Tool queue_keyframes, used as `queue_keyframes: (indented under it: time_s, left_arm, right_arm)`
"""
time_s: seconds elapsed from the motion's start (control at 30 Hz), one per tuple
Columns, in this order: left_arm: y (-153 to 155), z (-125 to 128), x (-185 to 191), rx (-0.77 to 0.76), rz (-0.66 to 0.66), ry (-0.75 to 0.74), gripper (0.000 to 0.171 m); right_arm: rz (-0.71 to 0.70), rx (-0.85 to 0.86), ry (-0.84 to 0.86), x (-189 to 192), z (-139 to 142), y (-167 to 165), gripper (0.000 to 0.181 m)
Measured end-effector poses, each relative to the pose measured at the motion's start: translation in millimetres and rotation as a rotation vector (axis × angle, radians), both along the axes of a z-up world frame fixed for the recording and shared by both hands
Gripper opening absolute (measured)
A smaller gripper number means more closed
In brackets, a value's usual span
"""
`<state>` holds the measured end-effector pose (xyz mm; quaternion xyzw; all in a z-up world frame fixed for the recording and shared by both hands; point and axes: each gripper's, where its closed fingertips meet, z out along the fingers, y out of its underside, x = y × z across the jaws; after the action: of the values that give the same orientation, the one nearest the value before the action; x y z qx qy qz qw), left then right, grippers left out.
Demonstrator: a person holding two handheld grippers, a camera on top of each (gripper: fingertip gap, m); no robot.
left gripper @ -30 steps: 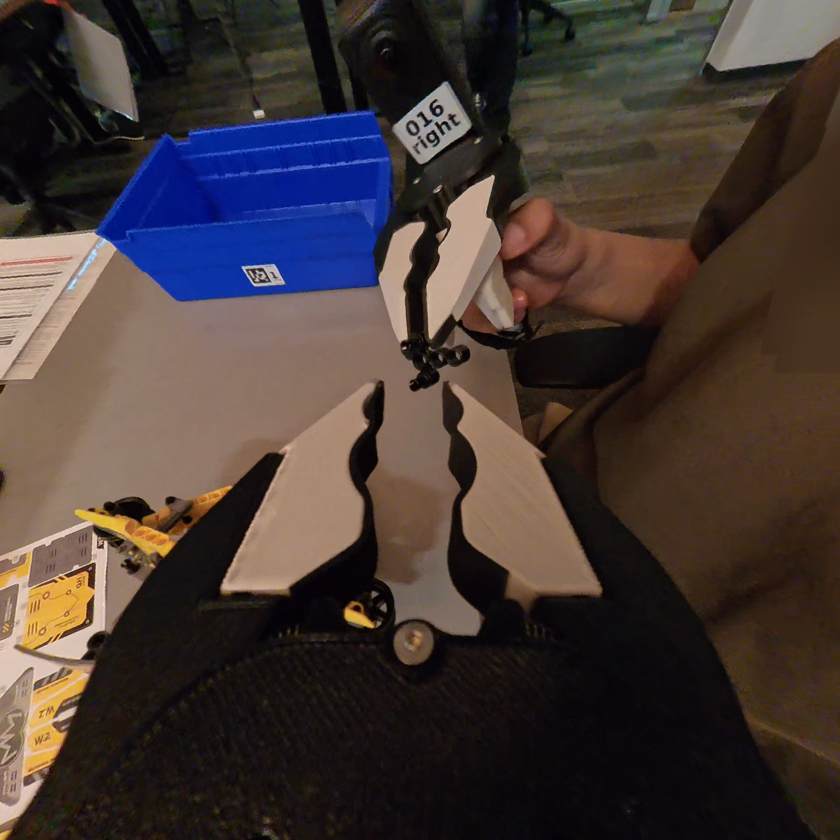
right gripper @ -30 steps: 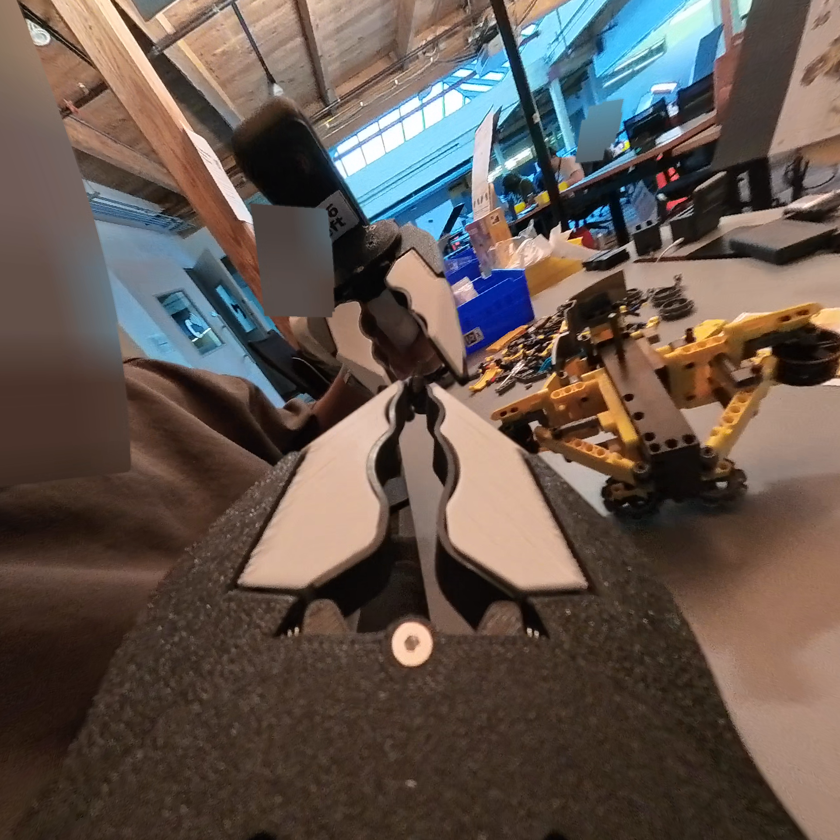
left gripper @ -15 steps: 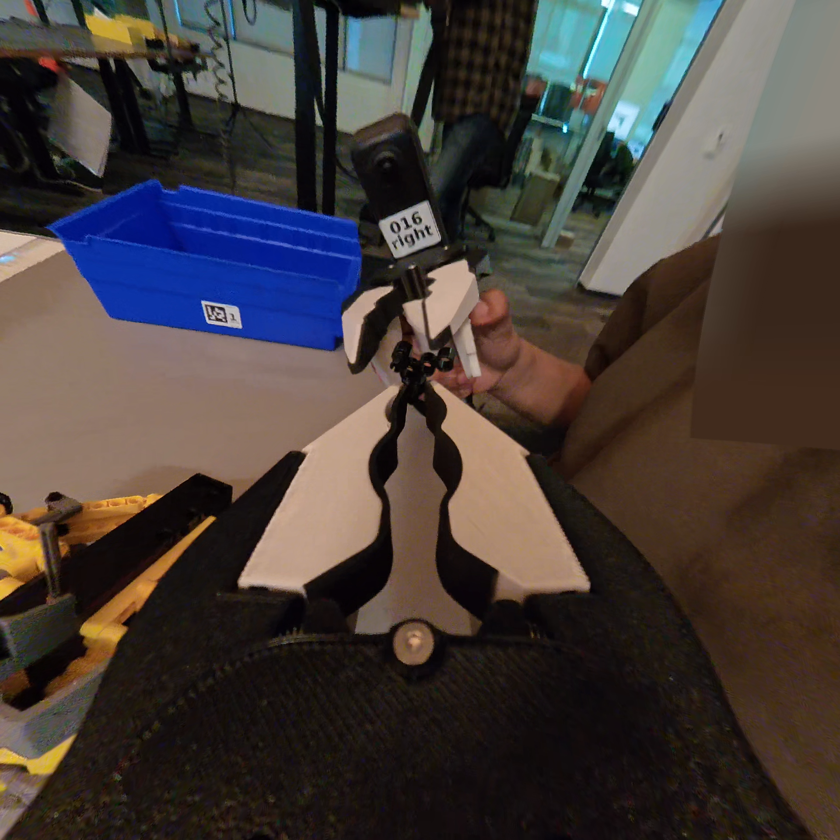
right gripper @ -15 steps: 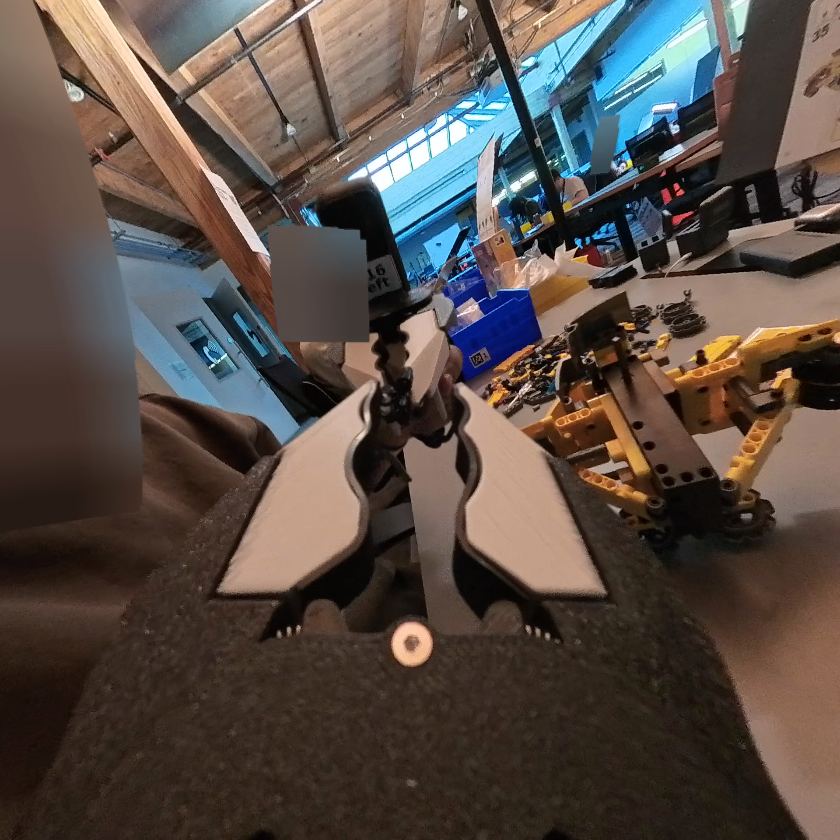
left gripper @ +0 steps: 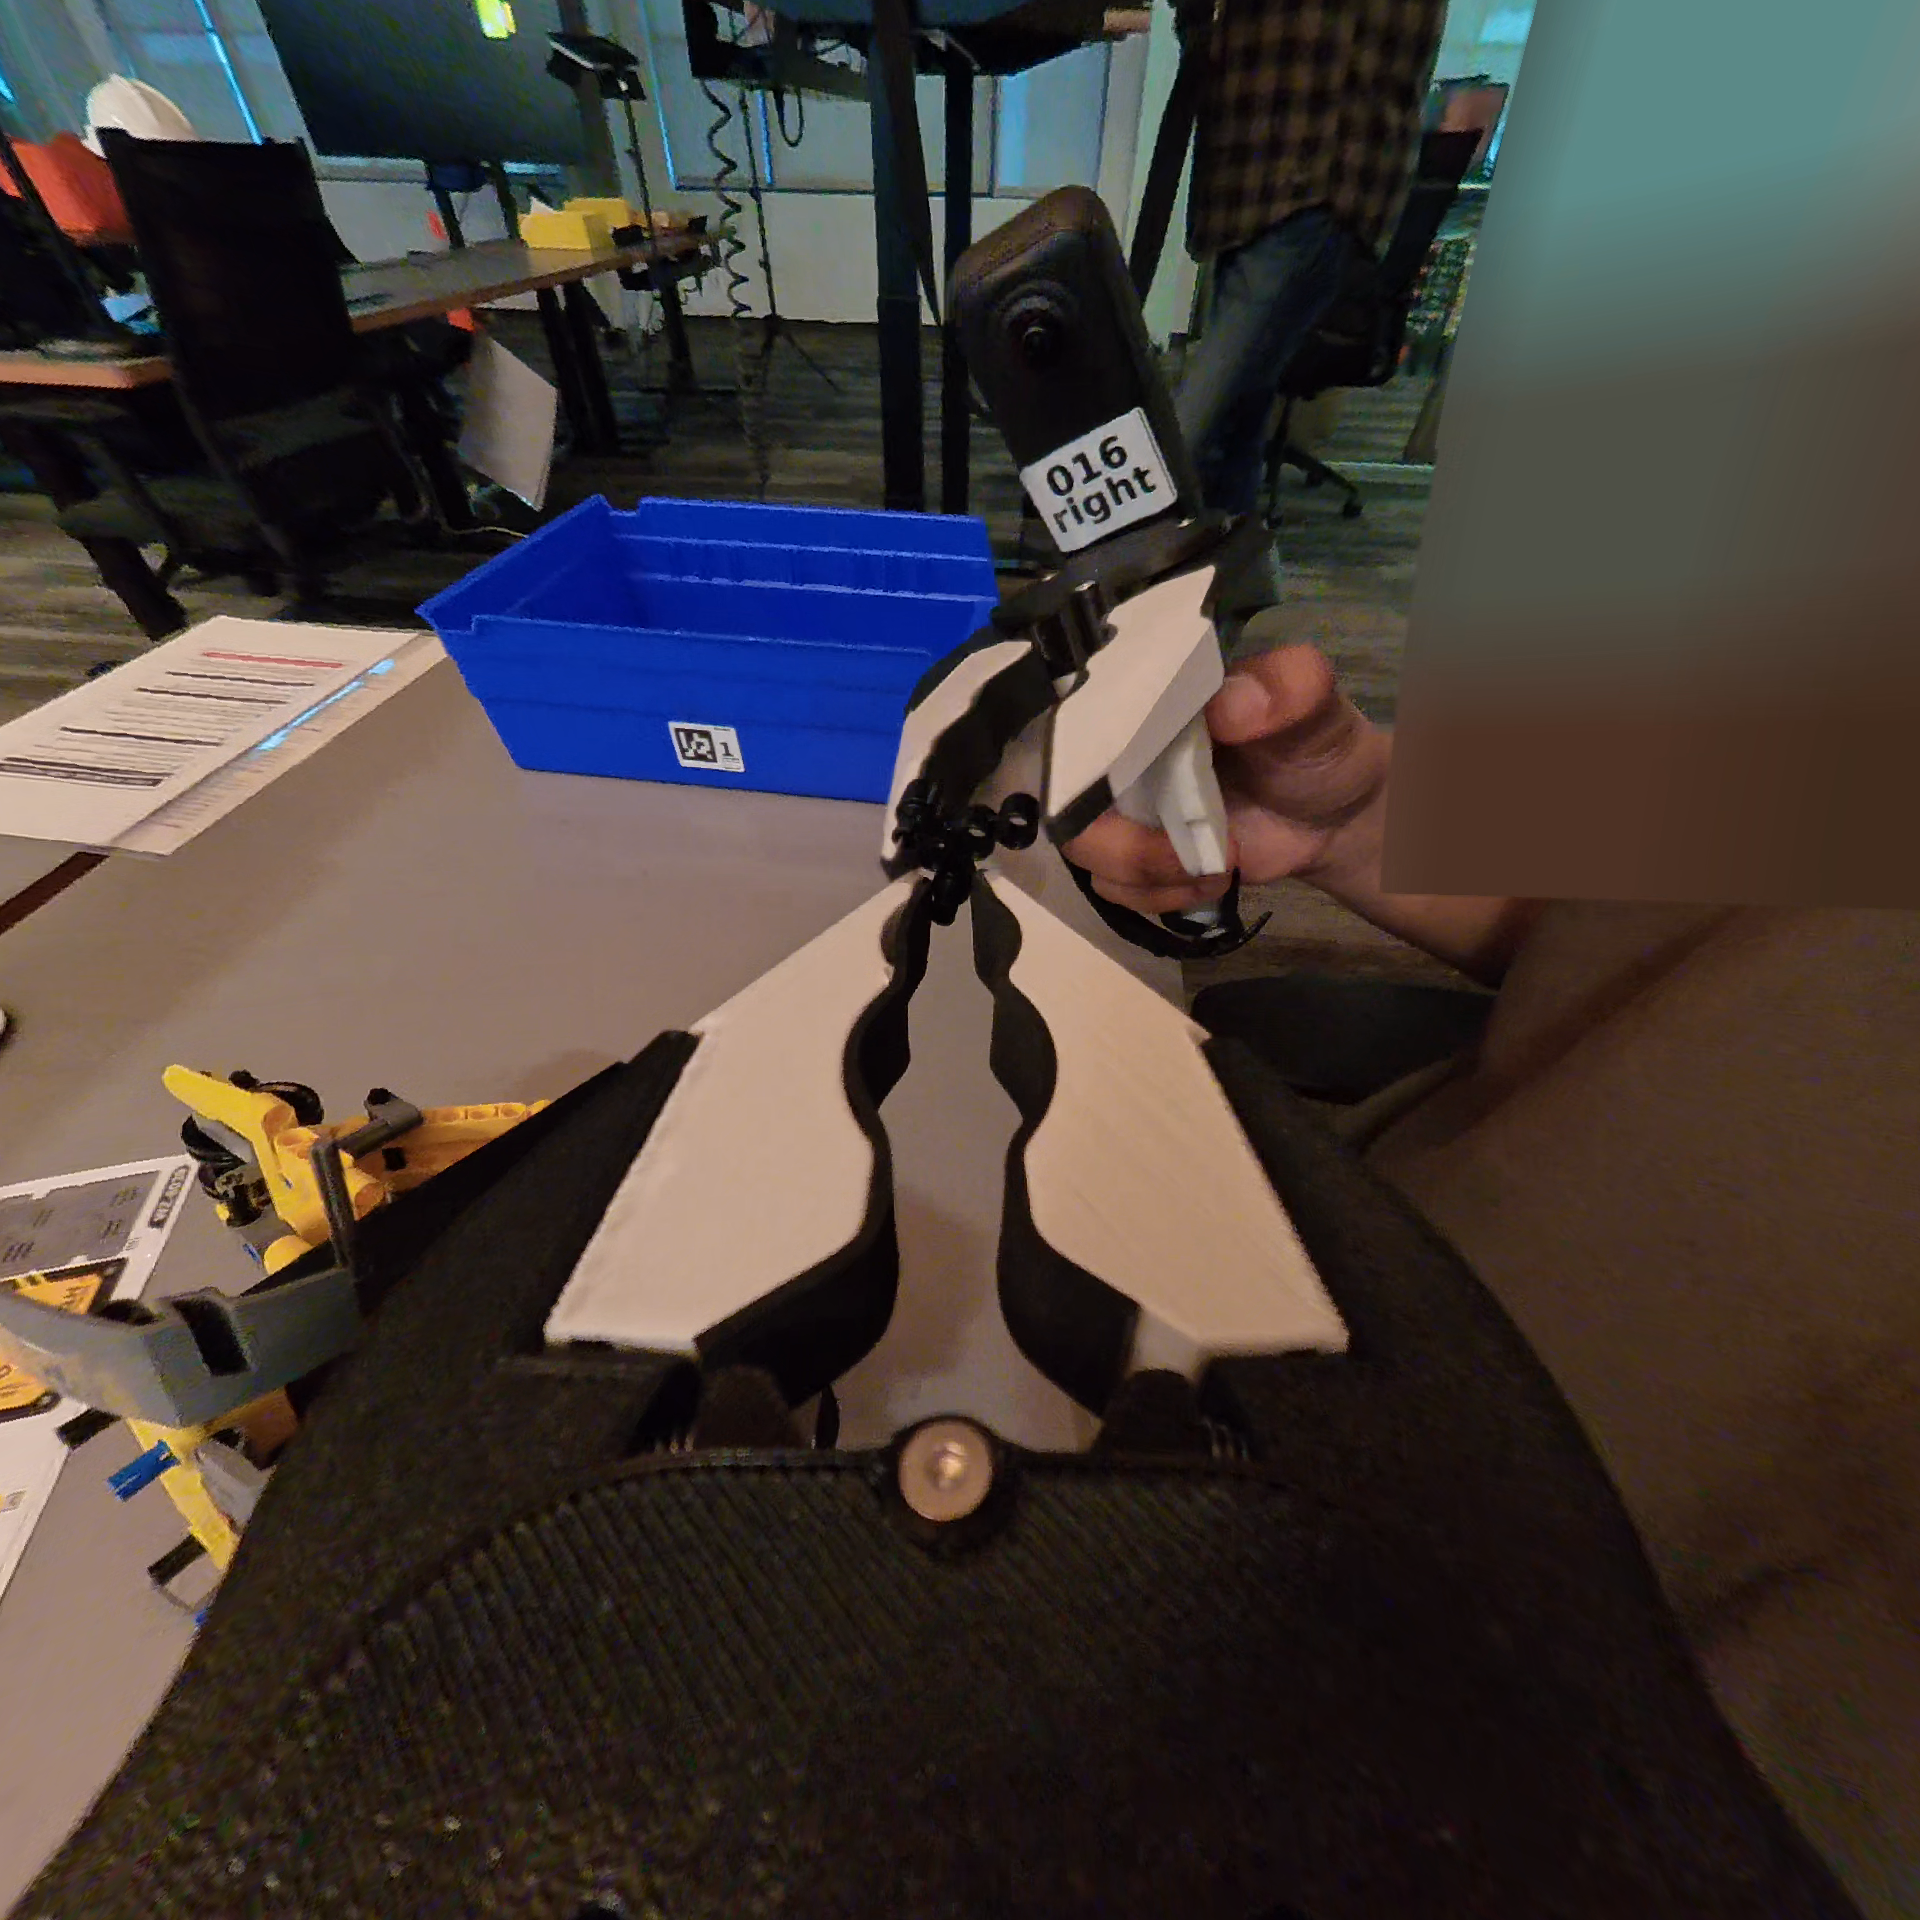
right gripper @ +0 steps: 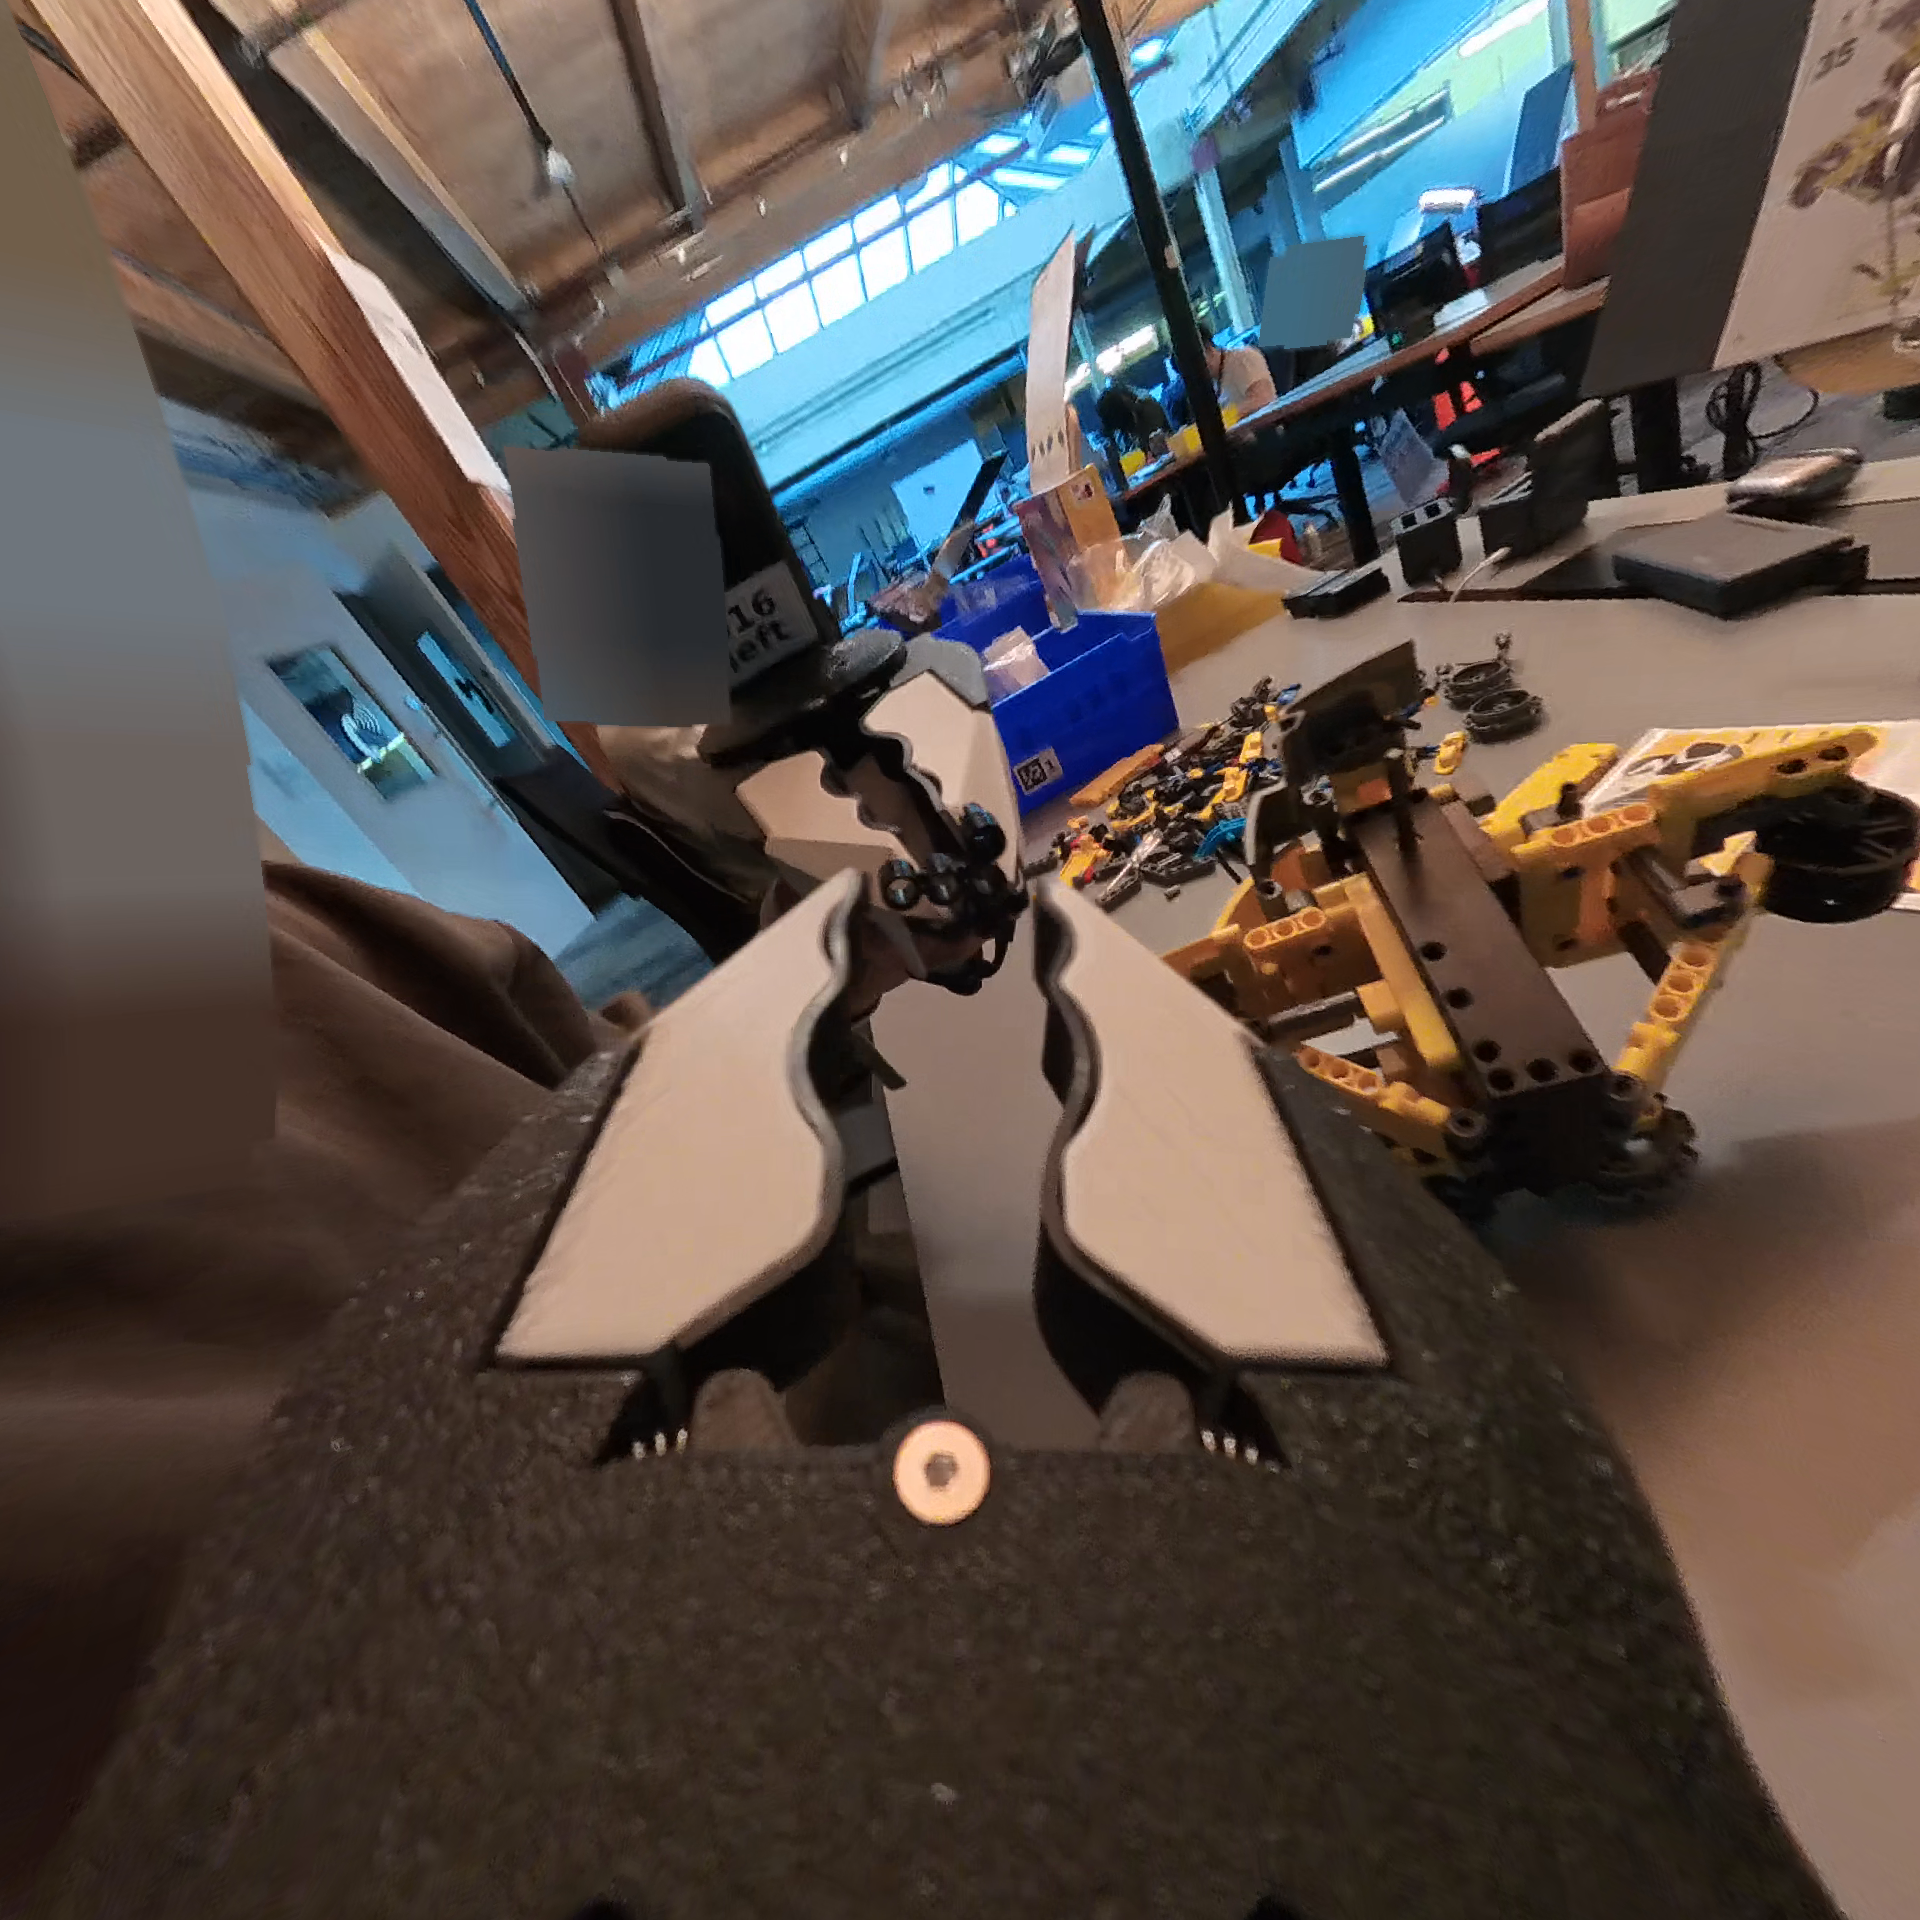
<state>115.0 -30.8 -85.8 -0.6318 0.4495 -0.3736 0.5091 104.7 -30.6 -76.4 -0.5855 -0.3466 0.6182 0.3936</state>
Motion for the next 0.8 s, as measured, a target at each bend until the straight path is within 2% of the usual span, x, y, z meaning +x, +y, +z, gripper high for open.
queue_keyframes:
  time_s: [0.07,0.4,0.47,0.57,0.7,0.8]
  left_arm:
    - [-0.4,-0.6,1.2,0.003,-0.001,0.004,0.005]
    - [-3.9,-10.5,2.4,-0.001,-0.035,0.041,0.008]
    - [1.4,-13.5,-0.8,-0.004,-0.014,0.059,0.038]
    - [16.7,-7.0,-19.0,0.058,0.067,0.059,0.049]
    - [50.4,13.5,-64.6,0.147,0.2,0.018,0.062]
    - [87.5,-3.7,-91.7,0.127,0.267,0.086,0.096]
  right_arm:
    - [-0.004,0.019,0.009,0.3,2.0,-0.2,0.024]
    - [0.076,0.002,0.003,-2.6,-3.3,-3.2,0.024]
    - [0.07,0.003,0.014,-1.6,1.2,0.3,0.024]
    - [0.013,0.031,-0.045,1.6,1.1,15.2,0.023]
    - [-0.122,0.175,-0.377,3.9,-30.1,48.8,0.023]
    - [-0.158,0.297,-0.638,3.6,-49.4,70.9,0.023]
